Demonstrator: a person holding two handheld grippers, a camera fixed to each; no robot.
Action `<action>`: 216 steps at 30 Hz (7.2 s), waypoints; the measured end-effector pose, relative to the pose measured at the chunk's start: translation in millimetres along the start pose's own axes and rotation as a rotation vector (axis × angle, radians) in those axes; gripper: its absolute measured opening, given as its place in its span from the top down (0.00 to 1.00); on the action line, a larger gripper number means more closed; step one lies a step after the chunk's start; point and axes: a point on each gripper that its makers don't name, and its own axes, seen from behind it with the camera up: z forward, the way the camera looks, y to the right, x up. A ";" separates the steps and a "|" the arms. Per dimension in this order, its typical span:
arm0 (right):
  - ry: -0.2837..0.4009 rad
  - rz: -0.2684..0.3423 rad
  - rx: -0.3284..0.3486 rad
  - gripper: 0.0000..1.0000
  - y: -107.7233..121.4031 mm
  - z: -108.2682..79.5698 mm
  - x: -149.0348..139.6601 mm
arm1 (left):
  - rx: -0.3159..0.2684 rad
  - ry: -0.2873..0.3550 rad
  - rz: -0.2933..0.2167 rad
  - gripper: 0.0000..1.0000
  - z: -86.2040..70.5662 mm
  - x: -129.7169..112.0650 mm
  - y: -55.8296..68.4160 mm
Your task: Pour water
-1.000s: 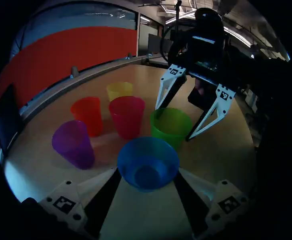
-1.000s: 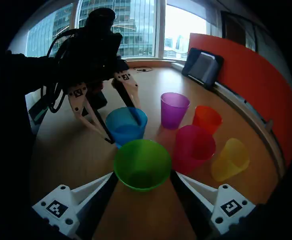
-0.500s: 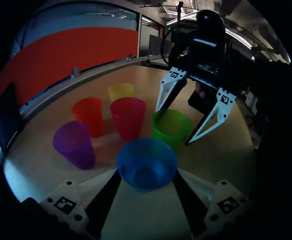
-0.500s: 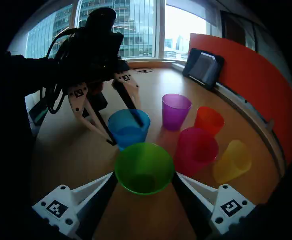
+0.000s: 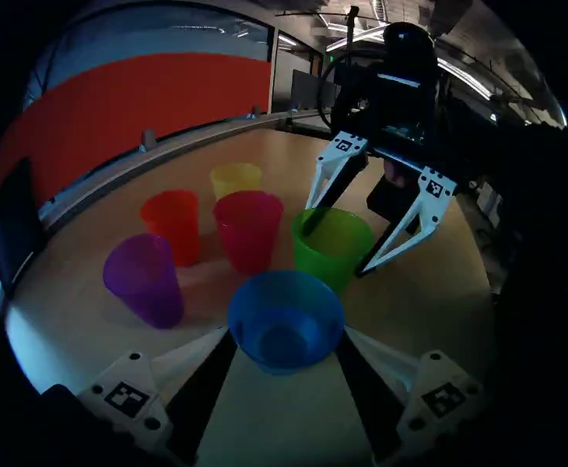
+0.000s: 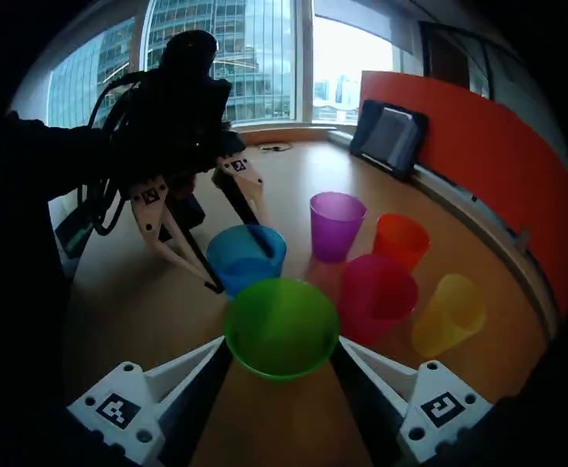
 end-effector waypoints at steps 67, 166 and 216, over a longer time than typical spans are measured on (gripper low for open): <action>0.482 0.028 -0.223 0.11 2.8 -115.7 140.7 | 0.219 0.468 0.028 0.15 -109.5 157.5 0.0; 0.484 -0.007 -0.153 0.12 -23.3 -78.0 148.0 | 0.736 0.426 0.978 0.15 -197.9 318.9 -0.7; 0.509 -0.007 -0.167 0.12 -19.6 -84.8 152.4 | 0.832 0.367 1.224 0.15 -202.9 339.0 18.5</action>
